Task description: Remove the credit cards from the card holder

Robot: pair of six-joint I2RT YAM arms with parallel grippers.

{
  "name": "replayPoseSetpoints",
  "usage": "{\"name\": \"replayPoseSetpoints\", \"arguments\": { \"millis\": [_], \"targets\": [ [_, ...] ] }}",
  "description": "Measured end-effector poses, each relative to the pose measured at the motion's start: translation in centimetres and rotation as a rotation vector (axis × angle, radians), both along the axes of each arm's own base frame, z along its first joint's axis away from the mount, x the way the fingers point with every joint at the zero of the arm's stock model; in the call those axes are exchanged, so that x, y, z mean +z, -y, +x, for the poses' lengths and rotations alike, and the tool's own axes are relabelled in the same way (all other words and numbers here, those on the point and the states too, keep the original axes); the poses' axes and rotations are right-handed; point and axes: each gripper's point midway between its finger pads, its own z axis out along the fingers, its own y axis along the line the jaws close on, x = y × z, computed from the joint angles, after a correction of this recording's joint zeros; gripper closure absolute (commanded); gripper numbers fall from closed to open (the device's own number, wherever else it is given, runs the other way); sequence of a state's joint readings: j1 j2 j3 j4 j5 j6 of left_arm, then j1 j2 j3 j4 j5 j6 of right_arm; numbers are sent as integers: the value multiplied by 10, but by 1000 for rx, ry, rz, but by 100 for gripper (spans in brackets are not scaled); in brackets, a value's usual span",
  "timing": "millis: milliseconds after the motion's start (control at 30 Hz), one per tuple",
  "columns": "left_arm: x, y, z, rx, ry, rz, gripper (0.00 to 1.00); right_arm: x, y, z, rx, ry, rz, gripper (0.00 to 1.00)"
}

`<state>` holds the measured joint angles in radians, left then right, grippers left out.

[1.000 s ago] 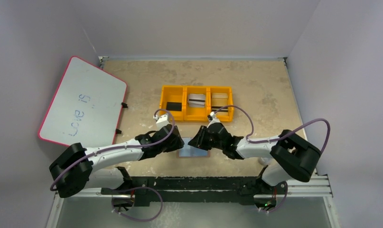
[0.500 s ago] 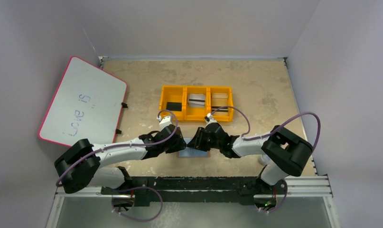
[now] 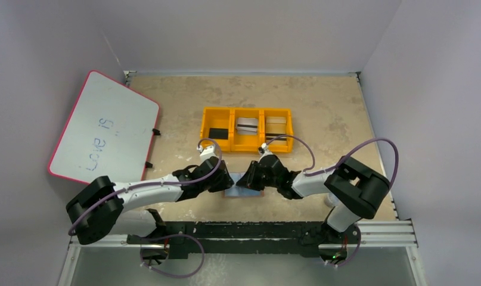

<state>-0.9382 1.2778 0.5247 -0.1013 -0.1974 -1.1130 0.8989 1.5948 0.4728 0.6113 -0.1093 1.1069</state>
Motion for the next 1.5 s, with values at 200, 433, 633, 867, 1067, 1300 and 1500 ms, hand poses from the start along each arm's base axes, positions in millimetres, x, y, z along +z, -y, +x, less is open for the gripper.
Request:
{"name": "replayPoseSetpoints", "arguments": {
  "millis": [200,433,633,867,1067,1300,1500],
  "targets": [
    [16,2,1,-7,30,-39,62,2,0,1,1,7,-4,69],
    [30,15,2,-32,52,-111,63,11,5,5,-9,39,-47,64],
    [33,24,0,-60,48,-141,63,20,11,6,-22,64,-64,58],
    [45,31,4,-66,67,-167,63,28,23,5,-42,91,-86,47],
    [41,34,6,-67,61,-162,63,27,33,-2,-39,92,-98,48],
    [38,38,7,-73,51,-157,63,35,43,-9,-51,106,-76,49],
    [49,49,11,-89,68,-192,63,41,59,-4,-146,98,-98,54]
  ]
}}
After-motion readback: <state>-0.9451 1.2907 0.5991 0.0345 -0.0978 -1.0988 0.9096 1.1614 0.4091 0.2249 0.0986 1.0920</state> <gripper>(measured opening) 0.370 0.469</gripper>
